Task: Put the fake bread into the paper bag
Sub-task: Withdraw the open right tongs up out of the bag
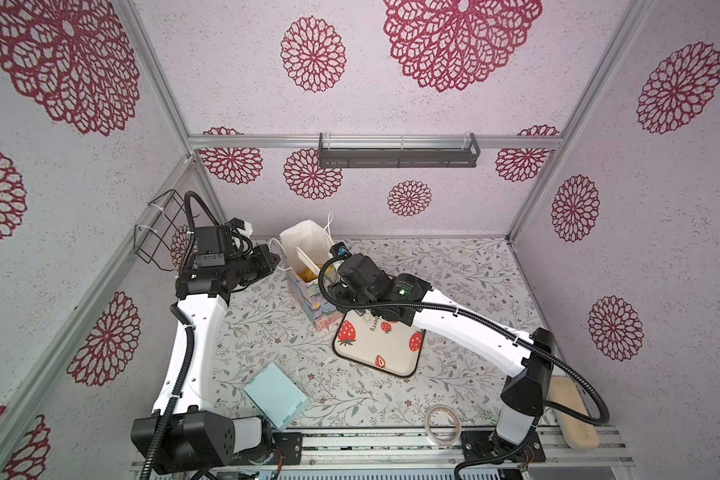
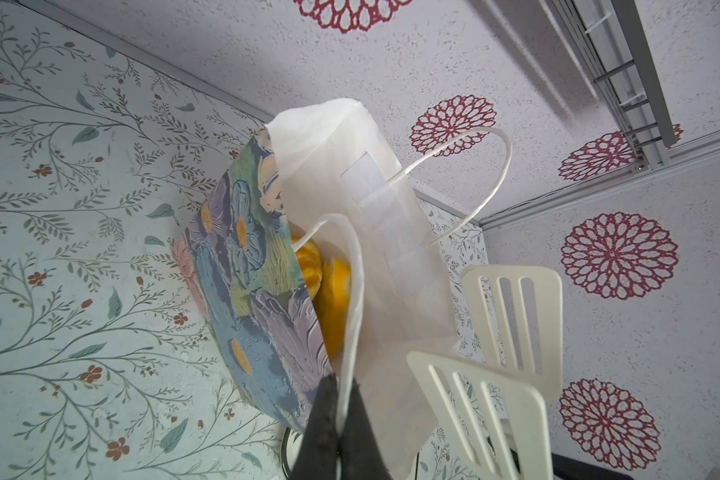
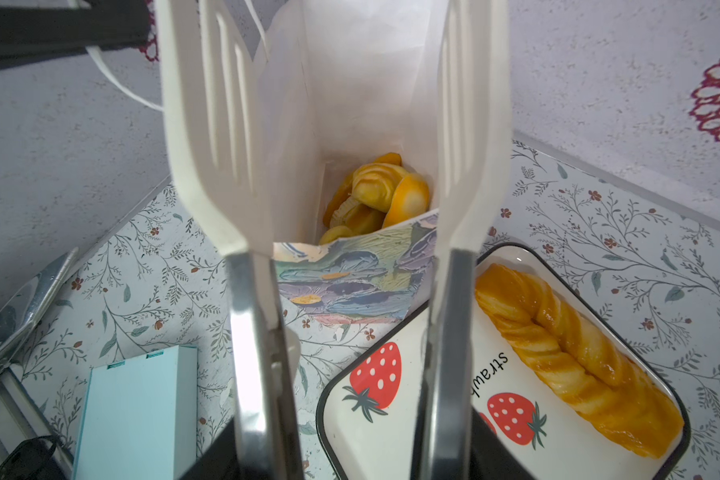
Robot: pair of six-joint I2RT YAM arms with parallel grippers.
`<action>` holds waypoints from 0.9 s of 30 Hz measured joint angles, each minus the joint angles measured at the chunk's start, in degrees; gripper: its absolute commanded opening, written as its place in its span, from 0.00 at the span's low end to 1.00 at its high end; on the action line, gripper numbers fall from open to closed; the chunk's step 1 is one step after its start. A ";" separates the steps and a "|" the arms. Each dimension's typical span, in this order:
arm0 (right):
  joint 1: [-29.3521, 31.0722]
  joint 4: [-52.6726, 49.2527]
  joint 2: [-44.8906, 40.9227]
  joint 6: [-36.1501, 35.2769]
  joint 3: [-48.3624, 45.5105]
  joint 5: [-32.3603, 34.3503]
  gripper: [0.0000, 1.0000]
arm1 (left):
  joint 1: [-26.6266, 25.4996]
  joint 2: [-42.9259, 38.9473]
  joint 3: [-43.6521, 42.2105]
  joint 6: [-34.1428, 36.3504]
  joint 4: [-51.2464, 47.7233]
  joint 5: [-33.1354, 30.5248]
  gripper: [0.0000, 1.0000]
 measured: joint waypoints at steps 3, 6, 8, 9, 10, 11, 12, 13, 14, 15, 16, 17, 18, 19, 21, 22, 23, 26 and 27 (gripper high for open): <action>-0.07 1.29 -1.36 0.09 -1.75 0.35 0.57 | 0.00 0.00 0.00 0.00 0.00 0.00 0.00; -0.17 1.64 -3.91 0.50 -4.11 1.01 0.57 | 0.00 0.00 0.00 0.00 0.00 0.00 0.00; -0.48 1.95 -5.60 1.03 -5.11 1.29 0.57 | 0.00 0.00 0.00 0.00 0.00 0.00 0.00; -0.83 2.36 -6.71 1.51 -5.88 1.25 0.57 | 0.00 0.00 0.00 0.00 0.00 0.00 0.00; -1.29 2.69 -7.85 1.97 -6.62 1.22 0.57 | 0.00 0.00 0.00 0.00 0.00 0.00 0.00; -1.75 2.99 -8.85 2.43 -7.28 1.20 0.57 | 0.00 0.00 0.00 0.00 0.00 0.02 0.00; -2.45 3.23 -10.05 3.06 -8.09 1.09 0.57 | 0.00 0.00 0.00 0.00 0.00 0.00 0.00; -3.26 3.45 -11.26 3.58 -8.92 0.85 0.57 | 0.00 0.00 0.00 0.00 0.00 0.02 0.00; -3.98 3.52 -12.15 4.17 -9.55 0.74 0.57 | 0.00 0.00 0.00 0.00 0.00 0.00 0.00; -4.94 3.76 -13.18 5.01 -10.47 0.52 0.57 | 0.00 0.00 0.00 0.00 0.00 0.00 0.00; -5.79 3.93 -14.10 5.60 -11.39 0.13 0.57 | 0.00 0.00 -0.02 0.00 0.00 0.02 0.00; -6.56 4.07 -14.88 6.29 -12.31 -0.24 0.57 | 0.00 0.00 0.00 0.00 0.00 0.00 0.00; -7.56 4.26 -15.82 7.15 -13.60 -0.55 0.57 | 0.00 0.00 0.00 0.00 0.00 0.00 0.00; -8.44 4.35 -16.61 8.00 -14.78 -0.96 0.56 | 0.00 0.00 0.00 0.00 0.00 0.00 0.00; -10.21 4.61 -18.03 9.57 -17.44 -2.05 0.56 | 0.00 0.00 0.00 0.00 0.00 0.00 0.00; -11.06 4.63 -18.71 10.16 -18.78 -2.67 0.56 | 0.00 -0.02 0.00 0.00 0.00 0.00 0.00; -11.69 4.59 -19.15 10.73 -19.78 -3.19 0.56 | 0.00 -0.02 0.00 0.00 0.00 0.00 0.00; -13.60 3.89 -20.00 11.98 -22.18 -4.20 0.56 | 0.00 -0.02 0.00 0.00 0.00 0.02 0.00; -14.12 3.65 -20.17 12.31 -22.73 -4.59 0.56 | 0.00 0.00 0.00 0.00 0.00 0.02 0.00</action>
